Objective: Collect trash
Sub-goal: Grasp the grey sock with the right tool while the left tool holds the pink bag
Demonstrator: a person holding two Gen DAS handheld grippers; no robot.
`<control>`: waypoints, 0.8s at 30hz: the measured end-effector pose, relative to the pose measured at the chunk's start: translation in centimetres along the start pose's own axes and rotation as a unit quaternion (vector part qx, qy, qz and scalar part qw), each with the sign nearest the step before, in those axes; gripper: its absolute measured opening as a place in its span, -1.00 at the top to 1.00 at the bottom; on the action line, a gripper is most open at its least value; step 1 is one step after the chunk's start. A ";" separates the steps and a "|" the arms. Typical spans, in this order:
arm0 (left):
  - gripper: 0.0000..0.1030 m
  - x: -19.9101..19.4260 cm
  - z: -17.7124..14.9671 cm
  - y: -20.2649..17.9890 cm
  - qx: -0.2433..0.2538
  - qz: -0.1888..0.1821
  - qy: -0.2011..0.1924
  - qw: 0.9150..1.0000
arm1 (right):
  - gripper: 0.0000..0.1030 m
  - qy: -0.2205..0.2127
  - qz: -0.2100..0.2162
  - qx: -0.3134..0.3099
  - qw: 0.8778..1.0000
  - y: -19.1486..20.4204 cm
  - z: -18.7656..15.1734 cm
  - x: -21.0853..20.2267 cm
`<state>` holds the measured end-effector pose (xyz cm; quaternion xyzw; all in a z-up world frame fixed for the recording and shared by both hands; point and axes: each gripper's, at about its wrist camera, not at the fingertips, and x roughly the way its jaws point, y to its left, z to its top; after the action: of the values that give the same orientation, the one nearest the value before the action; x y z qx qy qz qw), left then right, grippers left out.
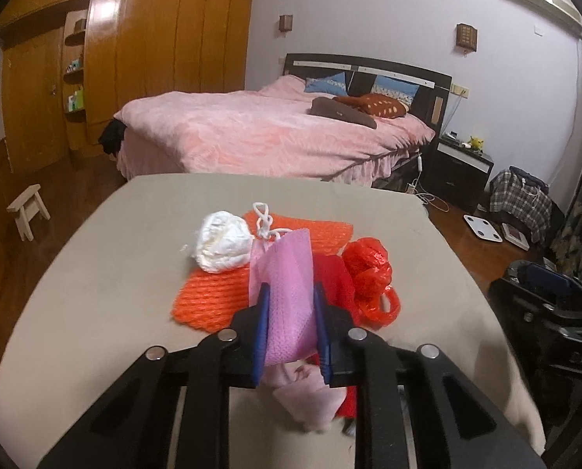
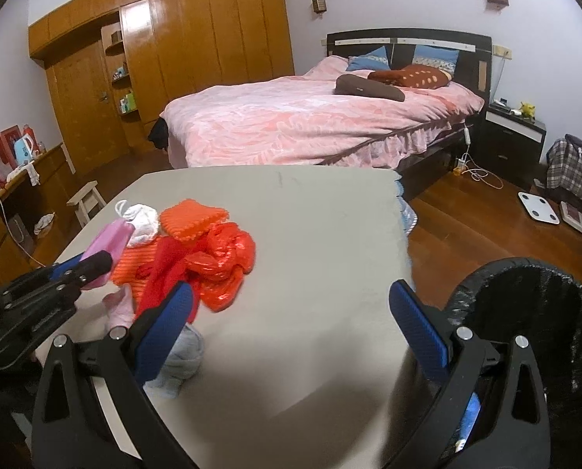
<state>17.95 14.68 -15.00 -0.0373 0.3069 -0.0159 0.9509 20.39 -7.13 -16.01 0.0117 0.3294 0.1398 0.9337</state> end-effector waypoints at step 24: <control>0.60 -1.7 -3.2 4.1 -0.010 0.035 0.026 0.999 | -0.11 0.092 0.057 -0.042 0.993 7.3 -3.9 4.6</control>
<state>14.67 18.65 -16.94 -0.0355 0.3326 0.0191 0.9422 19.49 0.84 -21.05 -0.0215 0.4067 0.2074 0.8895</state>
